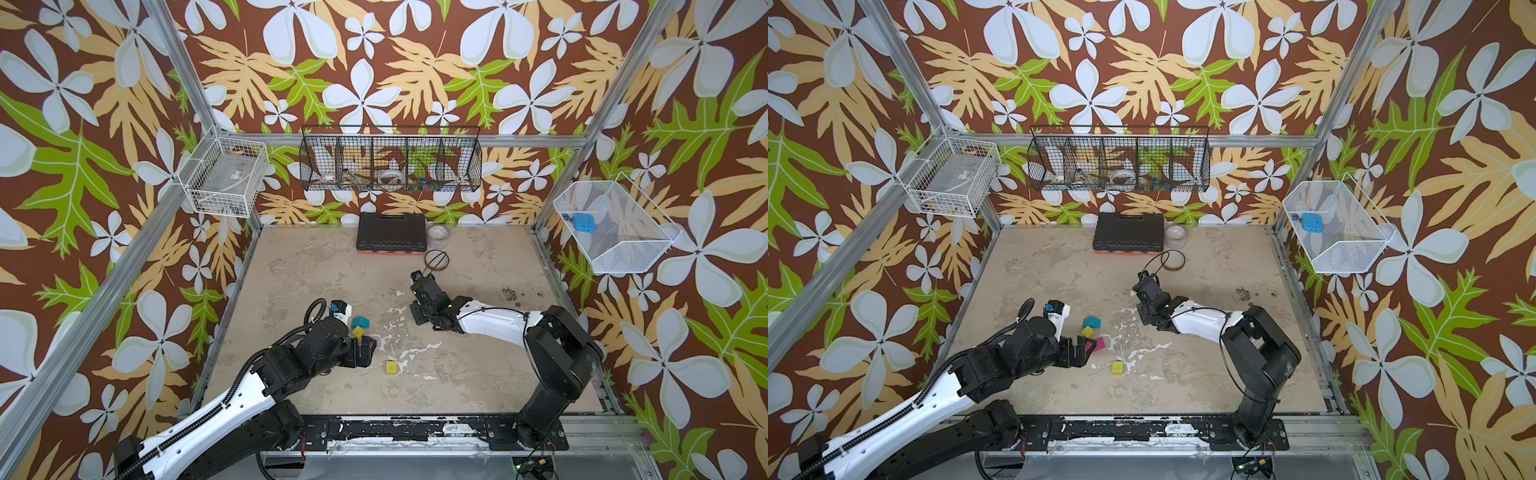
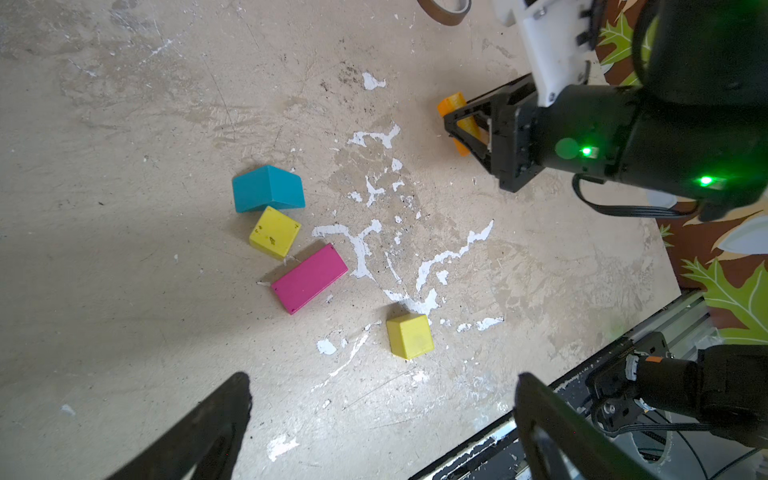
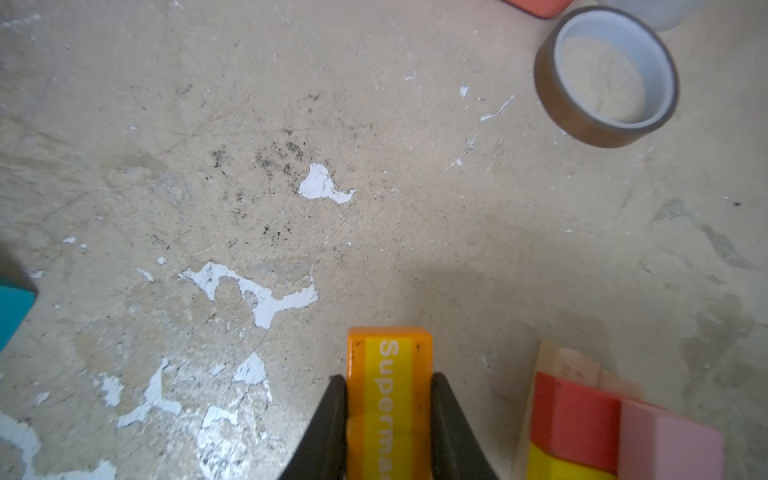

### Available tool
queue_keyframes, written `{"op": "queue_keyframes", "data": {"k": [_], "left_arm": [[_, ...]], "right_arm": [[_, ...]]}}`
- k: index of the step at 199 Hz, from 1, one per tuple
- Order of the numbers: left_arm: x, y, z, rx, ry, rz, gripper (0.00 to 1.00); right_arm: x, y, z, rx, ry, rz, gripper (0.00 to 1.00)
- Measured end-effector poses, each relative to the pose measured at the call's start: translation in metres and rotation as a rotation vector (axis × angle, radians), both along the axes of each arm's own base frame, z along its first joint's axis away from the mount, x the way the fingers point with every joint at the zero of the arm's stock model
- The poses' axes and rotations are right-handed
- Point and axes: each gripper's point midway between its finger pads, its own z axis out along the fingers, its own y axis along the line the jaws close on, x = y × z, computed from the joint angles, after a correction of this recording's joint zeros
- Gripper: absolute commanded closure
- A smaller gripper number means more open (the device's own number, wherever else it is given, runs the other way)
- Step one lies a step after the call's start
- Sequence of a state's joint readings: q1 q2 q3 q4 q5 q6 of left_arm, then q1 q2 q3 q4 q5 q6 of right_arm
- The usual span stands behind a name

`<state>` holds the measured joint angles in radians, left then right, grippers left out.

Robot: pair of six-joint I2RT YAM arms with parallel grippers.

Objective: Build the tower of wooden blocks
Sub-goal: 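Lift the orange Supermarket block and carry it to the stack, then lower the orange block onto the stack beside the pink block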

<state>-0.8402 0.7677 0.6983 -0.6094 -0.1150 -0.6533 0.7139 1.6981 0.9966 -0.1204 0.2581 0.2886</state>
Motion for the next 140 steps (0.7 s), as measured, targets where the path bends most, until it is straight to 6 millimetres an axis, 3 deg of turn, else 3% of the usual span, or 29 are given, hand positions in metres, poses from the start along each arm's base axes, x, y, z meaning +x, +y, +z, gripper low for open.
{"op": "queue_keyframes", "data": {"k": [43,76,106,140], "left_arm": [[-0.001,-0.001,0.0,-0.006,0.005,-0.008,0.0],[-0.002,-0.003,0.0,-0.013,0.008,-0.015,0.0],[-0.004,-0.005,-0.001,-0.018,0.015,-0.025,0.0],[-0.004,-0.005,-0.001,-0.019,0.016,-0.026,0.0]], "right_arm": [[-0.018,-0.02,0.036,0.056,-0.064,-0.033,0.78],[-0.028,-0.04,0.051,0.066,-0.099,-0.08,0.78],[-0.026,-0.064,0.054,0.078,-0.106,-0.138,0.78],[-0.02,-0.087,0.041,0.081,-0.066,-0.196,0.8]]}}
